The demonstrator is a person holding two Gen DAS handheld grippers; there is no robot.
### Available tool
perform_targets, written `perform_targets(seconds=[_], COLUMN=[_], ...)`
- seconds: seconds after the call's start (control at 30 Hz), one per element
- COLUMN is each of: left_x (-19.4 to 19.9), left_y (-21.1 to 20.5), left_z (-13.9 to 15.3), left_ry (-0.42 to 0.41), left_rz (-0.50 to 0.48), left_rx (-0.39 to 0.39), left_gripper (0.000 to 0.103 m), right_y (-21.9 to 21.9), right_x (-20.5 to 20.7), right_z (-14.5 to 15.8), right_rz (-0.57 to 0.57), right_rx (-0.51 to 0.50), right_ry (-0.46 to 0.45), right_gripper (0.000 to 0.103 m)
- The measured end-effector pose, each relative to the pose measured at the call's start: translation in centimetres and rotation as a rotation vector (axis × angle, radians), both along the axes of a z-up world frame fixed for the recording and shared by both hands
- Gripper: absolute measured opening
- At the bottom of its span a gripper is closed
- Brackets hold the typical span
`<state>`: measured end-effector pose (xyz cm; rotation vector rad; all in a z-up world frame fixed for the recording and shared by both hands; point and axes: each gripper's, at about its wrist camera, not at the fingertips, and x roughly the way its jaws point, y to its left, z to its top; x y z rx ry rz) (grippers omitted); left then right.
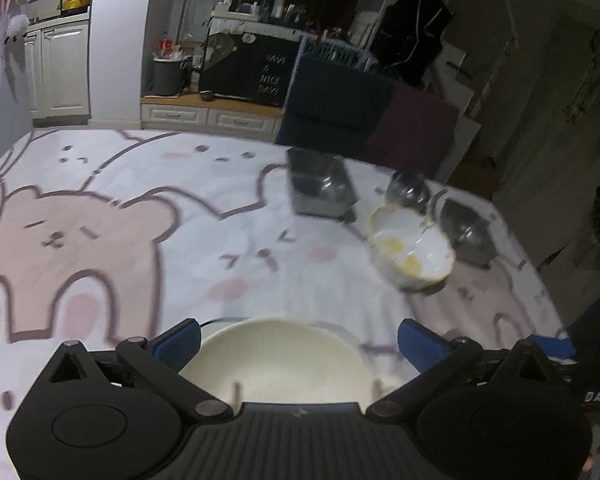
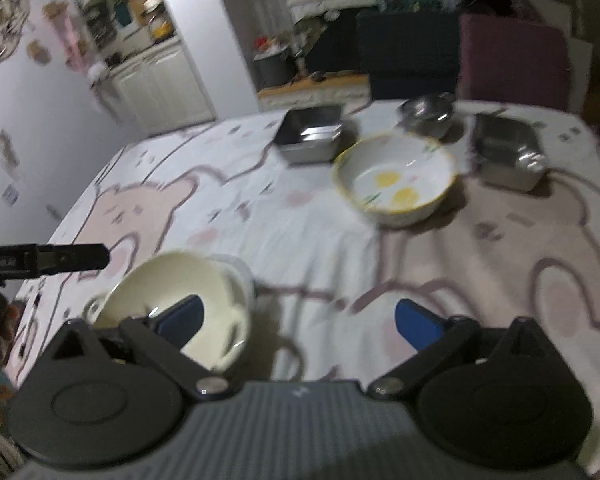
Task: Organize plates and bowls
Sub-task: 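Open both grippers to release the cream bowl handles, then reach both grippers to the yellow-rimmed floral bowl rim and close them, then lift the yellow-rimmed floral bowl off the table with both grippers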
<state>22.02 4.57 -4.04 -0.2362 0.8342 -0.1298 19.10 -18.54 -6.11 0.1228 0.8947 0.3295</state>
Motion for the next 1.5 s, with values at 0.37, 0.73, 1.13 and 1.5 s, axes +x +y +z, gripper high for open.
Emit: perform_targets(seconds=[0.37, 0.73, 1.13, 1.5], left_x=[5.9, 12.4, 17.2, 20.2], left_y=[-6.5, -10.0, -10.5, -10.8], left_z=[-0.9, -3.9, -8.0, -11.2], left_ry=[-0.027, -0.001, 0.086, 0.15], left_rz=[-0.024, 0.041, 0.034, 0.046], left_rx=[-0.039, -0.137, -0.135, -0.161], left_gripper=[0.103, 0.091, 0.051, 0.024], right_y=[-5.7, -9.1, -10.1, -8.9], right_x=[4.1, 11.3, 18.3, 20.3], right_z=[0.1, -2.4, -7.3, -10.3], right_rz=[-0.158, -0.288, -0.295, -0.256], right_rx=[0.012, 0.086, 0.142, 0.085], right_ry=[-0.053, -0.018, 0.055, 0.085], right_gripper=[0.103, 0.1, 0.043, 0.016])
